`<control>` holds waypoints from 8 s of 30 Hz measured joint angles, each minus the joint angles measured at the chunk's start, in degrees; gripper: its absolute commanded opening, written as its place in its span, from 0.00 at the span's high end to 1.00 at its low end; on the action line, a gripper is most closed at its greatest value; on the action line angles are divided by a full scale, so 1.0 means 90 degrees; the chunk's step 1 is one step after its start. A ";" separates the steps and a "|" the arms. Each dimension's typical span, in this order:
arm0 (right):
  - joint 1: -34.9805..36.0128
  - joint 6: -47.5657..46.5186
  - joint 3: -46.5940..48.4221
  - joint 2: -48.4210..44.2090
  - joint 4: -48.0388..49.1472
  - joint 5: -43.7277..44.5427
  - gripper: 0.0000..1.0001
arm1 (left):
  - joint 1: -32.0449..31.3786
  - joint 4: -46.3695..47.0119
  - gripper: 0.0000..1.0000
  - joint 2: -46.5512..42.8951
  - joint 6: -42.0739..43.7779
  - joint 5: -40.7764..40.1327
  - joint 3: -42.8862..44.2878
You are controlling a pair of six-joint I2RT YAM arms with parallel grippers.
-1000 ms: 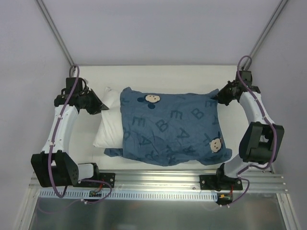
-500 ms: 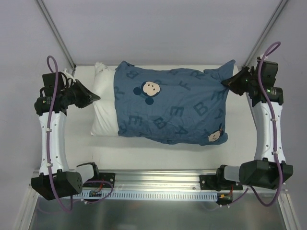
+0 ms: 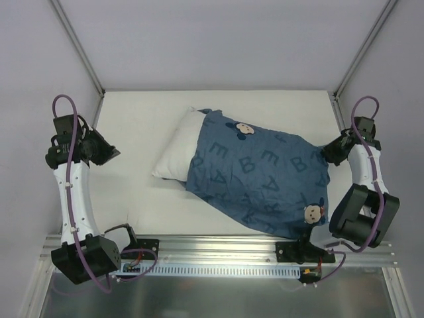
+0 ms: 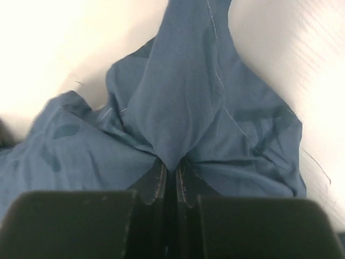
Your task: Remove the pillowcase from the pillow
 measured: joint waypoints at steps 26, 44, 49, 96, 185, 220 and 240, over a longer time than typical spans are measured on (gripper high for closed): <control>0.2744 -0.1229 0.1804 0.0925 -0.0425 -0.0061 0.14 | -0.2516 0.0627 0.57 0.3038 -0.0163 0.0316 0.1020; 0.3123 -0.1440 0.1494 -0.0214 -0.0770 0.0379 0.06 | -0.2149 0.0903 0.01 0.0656 -0.0614 0.0833 -0.0262; 0.3123 -0.1443 0.1251 -0.0223 -0.0814 0.0398 0.06 | -0.1843 0.0894 0.01 0.1608 -0.0952 0.0476 -0.0010; 0.1387 -0.0119 0.2662 0.2931 -0.0304 -0.1443 0.93 | -0.2555 0.1202 1.00 0.0636 -0.0221 0.0600 0.0160; 0.0899 -0.0661 0.1627 0.0602 -0.1120 0.0333 0.04 | 0.0104 0.0986 0.01 0.2370 -0.0551 0.0648 0.1355; 0.3077 -0.1059 -0.1263 -0.1610 -0.0634 0.0070 0.04 | -0.1892 0.0843 1.00 0.0032 -0.0328 0.0138 -0.2470; 0.3665 -0.2225 -0.0818 0.0092 -0.0408 0.0576 0.03 | -0.1603 0.0350 1.00 0.1532 -0.0240 -0.0464 0.0233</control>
